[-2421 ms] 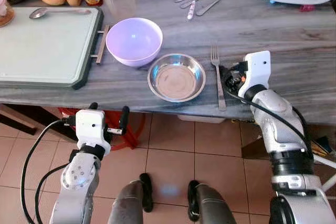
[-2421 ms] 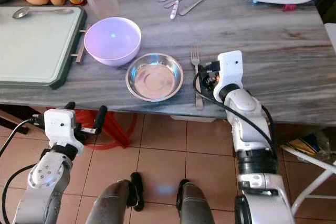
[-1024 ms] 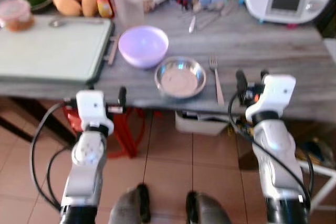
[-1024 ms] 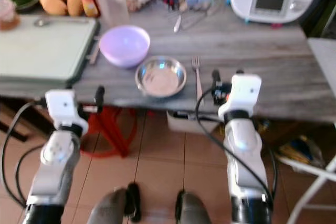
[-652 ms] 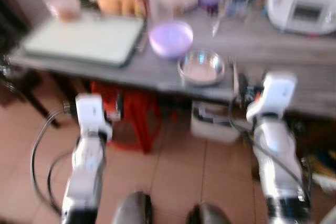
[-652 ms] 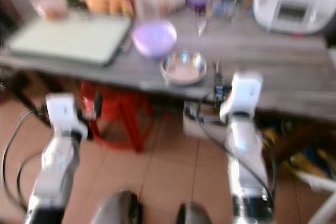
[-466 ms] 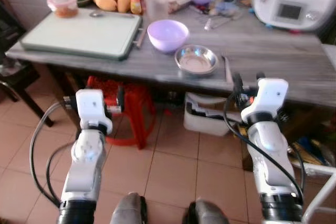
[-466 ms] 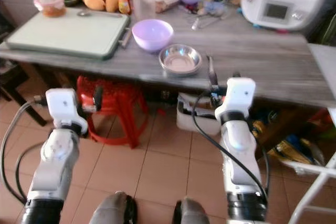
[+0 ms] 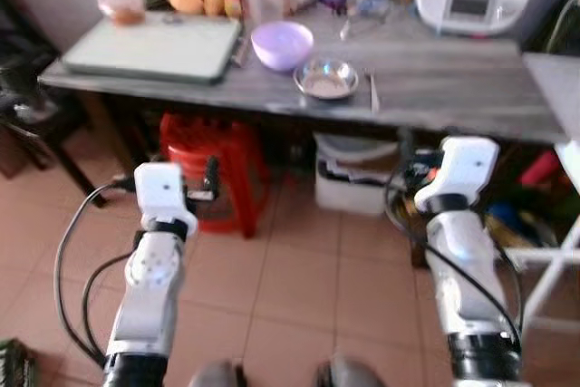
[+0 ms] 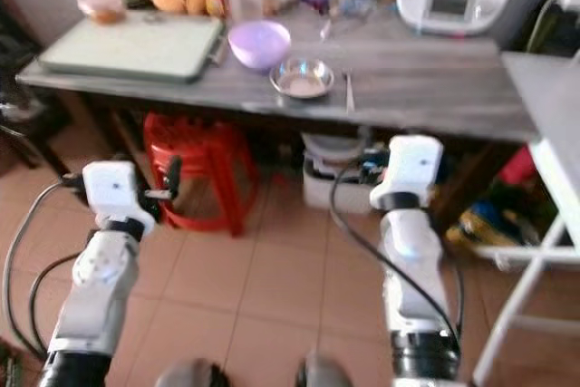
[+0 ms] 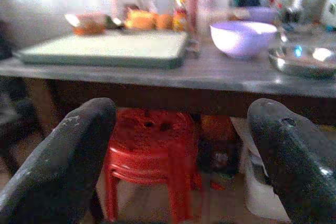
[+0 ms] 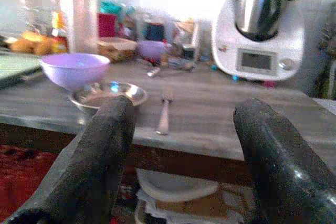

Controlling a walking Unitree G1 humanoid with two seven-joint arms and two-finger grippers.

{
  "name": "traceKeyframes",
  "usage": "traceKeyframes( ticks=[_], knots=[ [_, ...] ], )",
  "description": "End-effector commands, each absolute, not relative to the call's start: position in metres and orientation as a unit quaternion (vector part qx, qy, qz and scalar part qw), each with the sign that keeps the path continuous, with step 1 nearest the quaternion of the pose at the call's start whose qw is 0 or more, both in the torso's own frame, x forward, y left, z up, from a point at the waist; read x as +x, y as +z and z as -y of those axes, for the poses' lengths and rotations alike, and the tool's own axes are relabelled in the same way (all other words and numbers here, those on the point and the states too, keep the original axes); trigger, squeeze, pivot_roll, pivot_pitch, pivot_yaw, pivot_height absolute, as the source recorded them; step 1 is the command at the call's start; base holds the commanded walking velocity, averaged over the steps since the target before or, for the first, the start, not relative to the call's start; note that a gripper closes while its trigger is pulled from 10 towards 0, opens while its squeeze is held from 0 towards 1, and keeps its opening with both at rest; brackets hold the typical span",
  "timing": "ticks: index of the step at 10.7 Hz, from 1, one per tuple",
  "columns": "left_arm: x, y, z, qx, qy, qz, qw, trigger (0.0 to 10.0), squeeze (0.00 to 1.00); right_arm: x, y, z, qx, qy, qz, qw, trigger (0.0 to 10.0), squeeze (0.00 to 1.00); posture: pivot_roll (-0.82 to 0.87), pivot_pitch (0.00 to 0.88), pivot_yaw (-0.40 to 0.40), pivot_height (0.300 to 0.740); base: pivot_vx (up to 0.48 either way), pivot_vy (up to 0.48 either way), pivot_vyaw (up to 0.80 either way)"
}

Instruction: Setting the table

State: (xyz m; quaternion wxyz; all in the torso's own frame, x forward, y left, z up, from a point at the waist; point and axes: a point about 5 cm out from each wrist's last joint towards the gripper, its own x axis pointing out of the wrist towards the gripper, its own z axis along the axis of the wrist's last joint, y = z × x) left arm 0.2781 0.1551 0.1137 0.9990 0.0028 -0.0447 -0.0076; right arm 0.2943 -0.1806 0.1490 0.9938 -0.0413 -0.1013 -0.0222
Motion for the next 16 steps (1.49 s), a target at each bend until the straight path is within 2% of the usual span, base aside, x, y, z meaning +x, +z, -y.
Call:
traceKeyframes(
  ticks=[1,4,6,8,12,14,16],
  knots=[
    [0.279,0.118,-0.147,-0.002,-0.024,0.054,0.998,10.0,0.0,0.295,0.148,0.184,-0.043,-0.029,0.096,0.994,10.0,0.0,-0.06,0.097,0.032,0.74,0.0,0.0,-0.51],
    [0.277,0.121,-0.143,-0.001,-0.037,0.056,0.998,10.0,0.0,0.293,0.148,0.181,-0.045,-0.018,0.1,0.994,10.0,0.0,-0.07,0.123,0.045,0.74,0.0,0.0,-0.67],
    [0.274,0.117,-0.142,0.002,-0.041,0.048,0.998,10.0,0.0,0.294,0.147,0.178,-0.049,-0.001,0.098,0.994,10.0,0.0,-0.07,0.127,0.05,0.74,0.0,-0.253,0.0],
    [0.275,0.117,-0.141,-0.001,-0.043,0.047,0.998,10.0,0.0,0.294,0.148,0.17,-0.068,0.027,0.103,0.992,10.0,0.0,-0.08,0.128,0.043,0.74,0.0,-0.349,0.0],
    [0.275,0.115,-0.143,0.0,-0.05,0.044,0.998,10.0,0.0,0.294,0.144,0.174,-0.059,0.018,0.09,0.994,10.0,0.0,-0.08,0.128,0.042,0.74,0.0,-0.399,0.0],
    [0.275,0.114,-0.145,0.004,-0.049,0.042,0.998,10.0,0.0,0.294,0.144,0.175,-0.058,0.021,0.089,0.994,10.0,0.0,-0.08,0.129,0.038,0.74,0.0,-0.409,-0.8],
    [0.274,0.113,-0.145,0.005,-0.05,0.041,0.998,10.0,0.0,0.294,0.144,0.174,-0.057,0.024,0.089,0.994,10.0,0.0,-0.08,0.129,0.035,0.74,0.0,-0.39,-0.26]
  ],
)
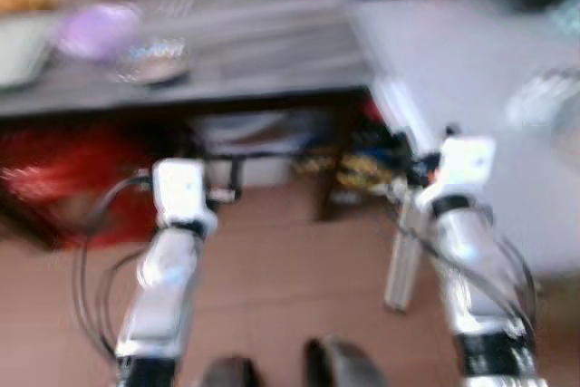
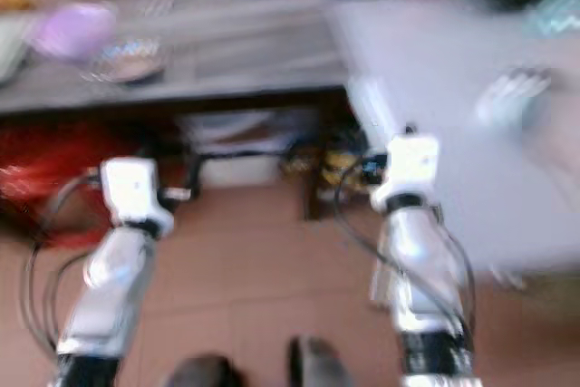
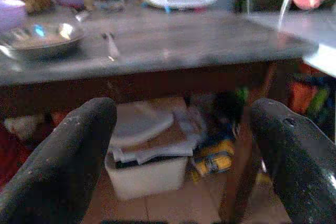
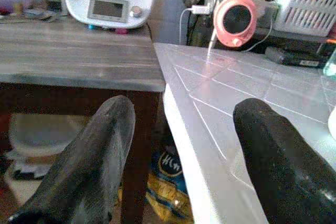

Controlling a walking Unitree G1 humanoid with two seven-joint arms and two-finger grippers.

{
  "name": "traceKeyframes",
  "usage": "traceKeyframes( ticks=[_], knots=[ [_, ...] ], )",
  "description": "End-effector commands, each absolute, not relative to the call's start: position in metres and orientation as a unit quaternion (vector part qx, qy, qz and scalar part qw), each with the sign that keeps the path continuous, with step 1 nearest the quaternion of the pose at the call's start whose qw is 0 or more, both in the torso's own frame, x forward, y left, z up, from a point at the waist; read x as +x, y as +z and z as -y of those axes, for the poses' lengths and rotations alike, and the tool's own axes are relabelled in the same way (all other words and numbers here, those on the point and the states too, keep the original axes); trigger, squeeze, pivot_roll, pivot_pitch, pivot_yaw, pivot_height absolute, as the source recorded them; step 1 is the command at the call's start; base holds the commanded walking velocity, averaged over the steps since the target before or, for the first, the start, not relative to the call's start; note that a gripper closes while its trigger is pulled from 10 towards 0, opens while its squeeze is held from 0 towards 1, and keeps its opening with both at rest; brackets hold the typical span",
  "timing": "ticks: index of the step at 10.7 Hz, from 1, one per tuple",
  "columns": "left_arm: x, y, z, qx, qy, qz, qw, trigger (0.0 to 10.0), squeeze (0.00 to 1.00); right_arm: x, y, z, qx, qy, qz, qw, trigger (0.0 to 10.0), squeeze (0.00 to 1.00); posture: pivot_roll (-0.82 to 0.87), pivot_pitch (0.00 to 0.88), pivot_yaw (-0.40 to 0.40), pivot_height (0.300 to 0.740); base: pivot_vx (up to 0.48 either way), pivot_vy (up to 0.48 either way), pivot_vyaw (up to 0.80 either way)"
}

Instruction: Setting the table

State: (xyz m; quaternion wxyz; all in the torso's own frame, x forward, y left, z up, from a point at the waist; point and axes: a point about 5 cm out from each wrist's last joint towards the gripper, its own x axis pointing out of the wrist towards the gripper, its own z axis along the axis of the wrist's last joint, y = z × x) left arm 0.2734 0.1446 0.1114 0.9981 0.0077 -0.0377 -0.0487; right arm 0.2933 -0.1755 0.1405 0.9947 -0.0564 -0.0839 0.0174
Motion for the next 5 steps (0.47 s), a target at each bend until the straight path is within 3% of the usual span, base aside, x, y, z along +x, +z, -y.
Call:
traceKeyframes(
  ticks=[1,5],
  knots=[
    [0.2734,0.1131,-0.1444,0.005,-0.05,0.041,0.998,10.0,0.0,0.2937,0.1439,0.1736,-0.057,0.026,0.088,0.994,10.0,0.0,-0.08,0.13,0.034,0.74,0.0,-0.386,0.0],
    [0.2731,0.1122,-0.1426,0.009,-0.054,0.04,0.998,10.0,0.0,0.2939,0.1438,0.1707,-0.054,0.036,0.088,0.994,10.0,0.0,-0.08,0.132,0.035,0.74,0.0,-0.416,0.0]
  ],
)
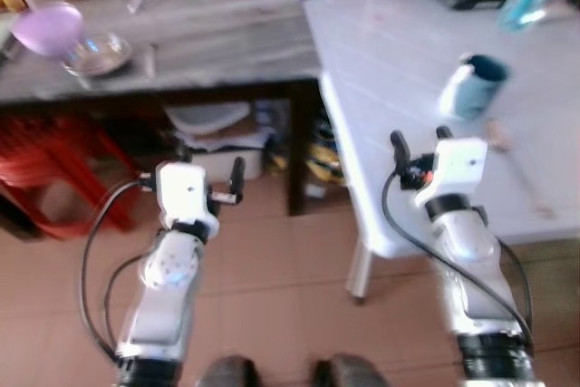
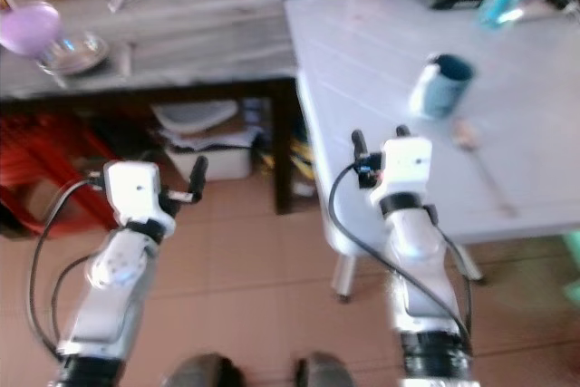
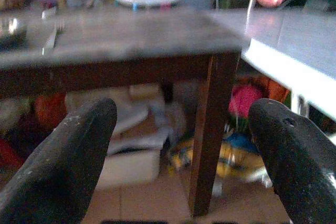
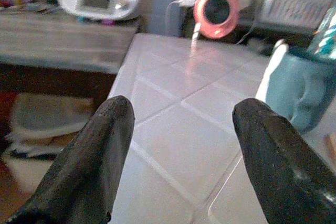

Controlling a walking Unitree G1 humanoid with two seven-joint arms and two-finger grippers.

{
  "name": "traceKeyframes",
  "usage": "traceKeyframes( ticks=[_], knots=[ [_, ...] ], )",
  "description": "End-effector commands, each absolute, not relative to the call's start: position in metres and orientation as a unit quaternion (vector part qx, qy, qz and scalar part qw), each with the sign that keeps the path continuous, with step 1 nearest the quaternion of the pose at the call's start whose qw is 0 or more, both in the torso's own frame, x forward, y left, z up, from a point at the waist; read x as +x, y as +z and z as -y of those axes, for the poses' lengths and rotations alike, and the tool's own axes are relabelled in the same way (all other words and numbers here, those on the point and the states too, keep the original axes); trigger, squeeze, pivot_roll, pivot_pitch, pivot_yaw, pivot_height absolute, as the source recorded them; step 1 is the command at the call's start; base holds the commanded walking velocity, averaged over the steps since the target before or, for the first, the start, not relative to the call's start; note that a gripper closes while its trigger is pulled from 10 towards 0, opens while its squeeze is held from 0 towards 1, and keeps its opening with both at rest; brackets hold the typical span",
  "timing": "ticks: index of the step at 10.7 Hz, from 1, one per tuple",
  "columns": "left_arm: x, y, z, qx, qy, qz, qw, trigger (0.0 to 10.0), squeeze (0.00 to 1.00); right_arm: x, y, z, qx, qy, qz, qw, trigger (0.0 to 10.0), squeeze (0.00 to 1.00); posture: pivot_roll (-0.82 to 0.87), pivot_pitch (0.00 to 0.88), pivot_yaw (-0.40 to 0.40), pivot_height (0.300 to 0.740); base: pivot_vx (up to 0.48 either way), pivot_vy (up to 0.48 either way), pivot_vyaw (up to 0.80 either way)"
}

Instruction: Setting the table

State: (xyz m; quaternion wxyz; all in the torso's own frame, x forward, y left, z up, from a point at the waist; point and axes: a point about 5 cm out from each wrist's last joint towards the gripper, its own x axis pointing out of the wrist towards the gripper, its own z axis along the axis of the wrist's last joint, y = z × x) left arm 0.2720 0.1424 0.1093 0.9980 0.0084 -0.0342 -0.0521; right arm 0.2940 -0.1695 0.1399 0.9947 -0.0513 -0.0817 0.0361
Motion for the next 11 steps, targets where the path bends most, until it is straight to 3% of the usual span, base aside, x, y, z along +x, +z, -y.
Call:
traceKeyframes(
  ticks=[1,3,7,10,11],
  knots=[
    [0.2733,0.1118,-0.1436,0.011,-0.054,0.038,0.998,10.0,0.0,0.2944,0.1439,0.171,-0.049,0.035,0.089,0.994,10.0,0.0,-0.08,0.132,0.038,0.74,0.0,-0.442,0.0],
    [0.274,0.1115,-0.1432,0.017,-0.056,0.036,0.998,10.0,0.0,0.2949,0.1436,0.1701,-0.044,0.034,0.089,0.994,10.0,0.0,-0.07,0.13,0.043,0.74,0.0,-0.422,0.0],
    [0.2734,0.1108,-0.1453,0.024,-0.052,0.035,0.998,10.0,0.0,0.295,0.1433,0.1682,-0.04,0.036,0.089,0.995,10.0,0.0,-0.07,0.137,0.042,0.74,0.311,-0.355,0.0],
    [0.272,0.1104,-0.1433,0.022,-0.058,0.034,0.997,10.0,0.0,0.2948,0.1438,0.1684,-0.043,0.037,0.09,0.994,10.0,0.0,-0.07,0.143,0.042,0.74,0.475,0.0,0.0],
    [0.2733,0.1118,-0.1423,0.012,-0.054,0.04,0.998,10.0,0.0,0.2944,0.1434,0.1683,-0.043,0.037,0.089,0.994,10.0,0.0,-0.07,0.145,0.042,0.74,0.0,0.0,0.0]
  ],
)
